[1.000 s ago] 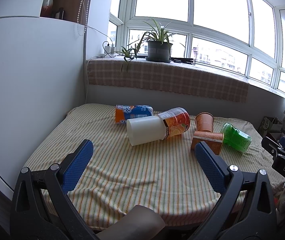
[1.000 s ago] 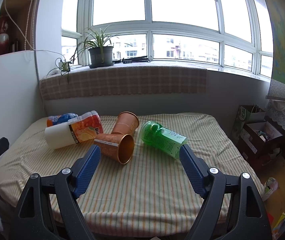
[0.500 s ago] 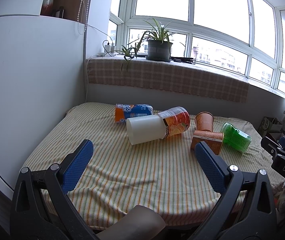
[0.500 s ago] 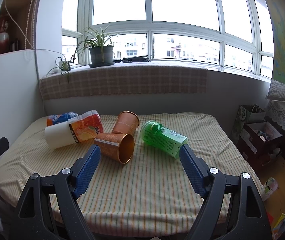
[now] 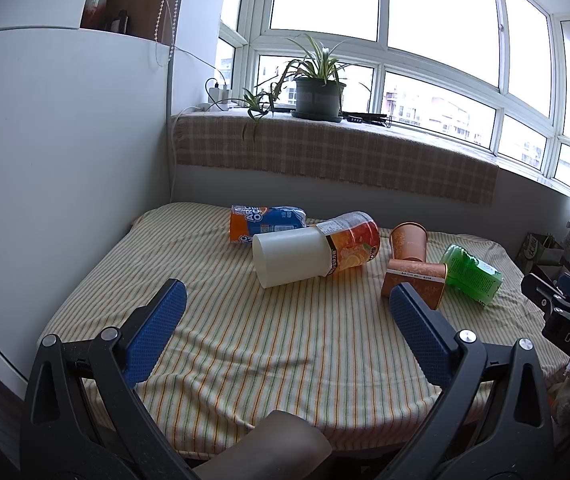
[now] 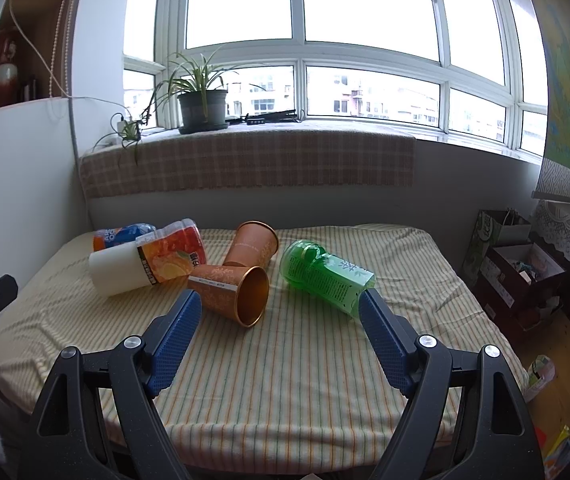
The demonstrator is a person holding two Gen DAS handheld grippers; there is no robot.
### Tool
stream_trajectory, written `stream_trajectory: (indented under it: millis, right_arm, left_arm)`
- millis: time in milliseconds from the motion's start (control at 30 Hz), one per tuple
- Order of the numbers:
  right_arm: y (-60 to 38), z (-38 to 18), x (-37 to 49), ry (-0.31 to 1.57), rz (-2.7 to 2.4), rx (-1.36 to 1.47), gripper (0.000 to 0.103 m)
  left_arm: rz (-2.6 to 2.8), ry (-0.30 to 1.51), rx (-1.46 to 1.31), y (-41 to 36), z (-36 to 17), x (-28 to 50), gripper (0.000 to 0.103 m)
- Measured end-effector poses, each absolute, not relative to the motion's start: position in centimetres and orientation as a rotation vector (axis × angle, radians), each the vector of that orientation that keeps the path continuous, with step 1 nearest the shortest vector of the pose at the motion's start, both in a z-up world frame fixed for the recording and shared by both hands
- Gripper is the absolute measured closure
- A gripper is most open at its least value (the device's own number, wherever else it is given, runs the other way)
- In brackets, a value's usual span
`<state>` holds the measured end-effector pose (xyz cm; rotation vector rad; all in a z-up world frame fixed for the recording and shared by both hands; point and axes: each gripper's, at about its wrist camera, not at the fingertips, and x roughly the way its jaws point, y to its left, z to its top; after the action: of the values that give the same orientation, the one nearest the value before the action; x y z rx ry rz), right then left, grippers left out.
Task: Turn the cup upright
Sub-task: 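Move the right tool to the lying orange juice bottle and grasp its label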
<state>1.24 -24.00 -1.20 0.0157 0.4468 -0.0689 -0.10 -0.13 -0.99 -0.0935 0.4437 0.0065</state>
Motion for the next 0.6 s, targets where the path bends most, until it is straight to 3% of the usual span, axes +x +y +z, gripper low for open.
stream_trajectory:
  millis: [600]
  right_arm:
    - [-23.8, -1.6, 1.7, 0.462, -0.063, 0.015, 0.022]
  left_arm:
    - [0.007, 0.448, -0.095, 0.0, -1.8, 0.1, 0.0]
